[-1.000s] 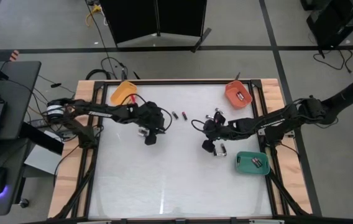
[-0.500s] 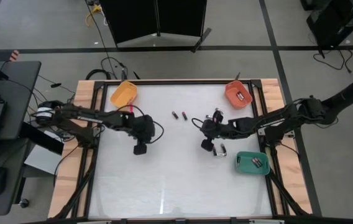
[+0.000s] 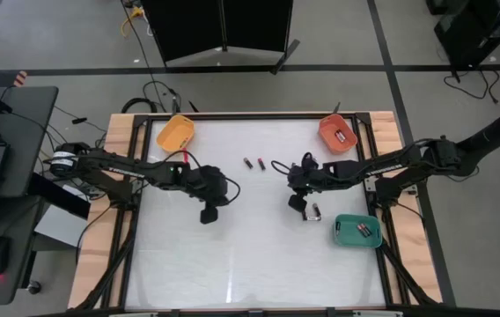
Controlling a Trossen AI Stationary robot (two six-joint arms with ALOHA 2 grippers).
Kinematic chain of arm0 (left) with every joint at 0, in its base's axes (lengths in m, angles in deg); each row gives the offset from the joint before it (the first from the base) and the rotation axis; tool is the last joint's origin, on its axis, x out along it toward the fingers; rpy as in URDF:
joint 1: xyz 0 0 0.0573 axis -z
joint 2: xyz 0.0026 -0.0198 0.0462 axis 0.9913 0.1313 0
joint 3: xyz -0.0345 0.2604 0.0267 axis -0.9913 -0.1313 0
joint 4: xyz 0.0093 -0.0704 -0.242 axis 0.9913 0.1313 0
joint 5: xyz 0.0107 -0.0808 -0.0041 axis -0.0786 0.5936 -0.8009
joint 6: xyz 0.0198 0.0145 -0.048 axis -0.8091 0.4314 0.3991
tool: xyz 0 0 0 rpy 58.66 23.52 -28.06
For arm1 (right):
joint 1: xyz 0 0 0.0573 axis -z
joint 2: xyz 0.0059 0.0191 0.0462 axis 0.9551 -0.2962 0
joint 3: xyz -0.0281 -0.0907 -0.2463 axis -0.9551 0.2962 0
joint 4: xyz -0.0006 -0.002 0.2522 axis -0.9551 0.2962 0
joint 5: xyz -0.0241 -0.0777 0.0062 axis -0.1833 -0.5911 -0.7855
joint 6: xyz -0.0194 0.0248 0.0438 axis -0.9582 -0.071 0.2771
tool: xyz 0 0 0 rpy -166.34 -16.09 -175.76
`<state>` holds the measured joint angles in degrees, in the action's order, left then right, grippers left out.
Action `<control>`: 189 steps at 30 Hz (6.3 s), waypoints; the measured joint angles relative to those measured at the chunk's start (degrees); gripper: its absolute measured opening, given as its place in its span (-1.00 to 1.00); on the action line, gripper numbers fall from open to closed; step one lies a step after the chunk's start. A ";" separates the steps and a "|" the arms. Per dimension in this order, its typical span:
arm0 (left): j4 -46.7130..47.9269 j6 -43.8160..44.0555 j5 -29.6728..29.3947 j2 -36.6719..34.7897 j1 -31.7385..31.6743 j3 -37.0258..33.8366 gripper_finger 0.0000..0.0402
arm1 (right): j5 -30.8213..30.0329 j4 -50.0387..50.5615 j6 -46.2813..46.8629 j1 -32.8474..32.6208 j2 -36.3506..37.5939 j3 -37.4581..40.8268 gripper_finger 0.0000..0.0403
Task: Sort batteries
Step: Put the red battery into the yellow bin
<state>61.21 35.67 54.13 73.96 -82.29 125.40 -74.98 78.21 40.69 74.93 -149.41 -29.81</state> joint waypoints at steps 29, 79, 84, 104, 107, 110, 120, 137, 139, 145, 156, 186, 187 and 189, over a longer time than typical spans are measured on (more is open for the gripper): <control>-33.55 -1.26 -0.07 0.52 -4.69 -11.45 -0.95 | -9.65 15.33 32.46 8.94 0.00 -0.03 -0.20; -66.94 2.14 0.61 0.50 -6.42 -21.73 -0.95 | -15.66 3.73 24.35 -6.74 8.45 5.76 -0.71; -68.94 3.48 0.61 0.52 -7.32 -20.23 -0.95 | -19.56 -18.68 11.07 -10.36 7.36 5.73 -0.71; -68.97 -1.37 1.04 5.91 -7.04 -5.23 -0.26 | -19.31 -60.97 -23.09 -13.47 3.04 5.67 -0.71; -69.91 -1.39 3.20 9.98 -6.70 -1.86 -0.18 | -18.94 -61.16 -23.95 -13.47 3.06 5.65 -0.71; -73.07 -1.23 5.97 13.15 -6.42 0.85 -0.16 | -18.84 -61.18 -24.24 -13.50 3.06 5.65 -0.71; -74.00 -0.53 8.60 17.13 -6.41 4.66 -0.18 | -18.79 -62.00 -26.66 -14.46 3.04 5.65 -0.71; -75.04 -4.01 12.07 17.27 -6.49 5.22 -0.73 | -18.58 -62.49 -26.65 -14.46 3.06 5.64 -0.58; -74.92 -4.23 12.48 17.09 -6.48 5.20 -0.73 | -18.54 -62.21 -26.68 -14.46 3.06 5.59 -0.48; -73.39 -4.64 13.36 14.25 -7.20 5.18 -0.73 | -25.93 -61.88 -27.12 -14.36 3.06 5.59 -0.21; -42.06 -14.83 7.58 0.06 -9.79 5.18 -0.73 | -30.67 -57.37 -29.51 -14.37 3.08 5.61 0.01; 22.27 -2.58 -24.28 0.35 -48.49 5.16 -0.73 | -30.80 -45.23 -21.82 -11.37 3.10 5.65 -0.18; 21.99 -2.63 -24.27 1.56 -49.20 5.16 -0.73 | -30.80 -44.99 -21.84 -11.21 3.08 5.65 -0.18; 21.81 -2.67 -24.28 3.99 -50.29 5.16 -0.73 | -30.80 -44.26 -21.83 -10.87 3.10 5.65 -0.18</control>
<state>83.02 33.00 29.86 77.95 -132.58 130.56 -105.77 33.95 18.86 64.06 -146.30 -24.16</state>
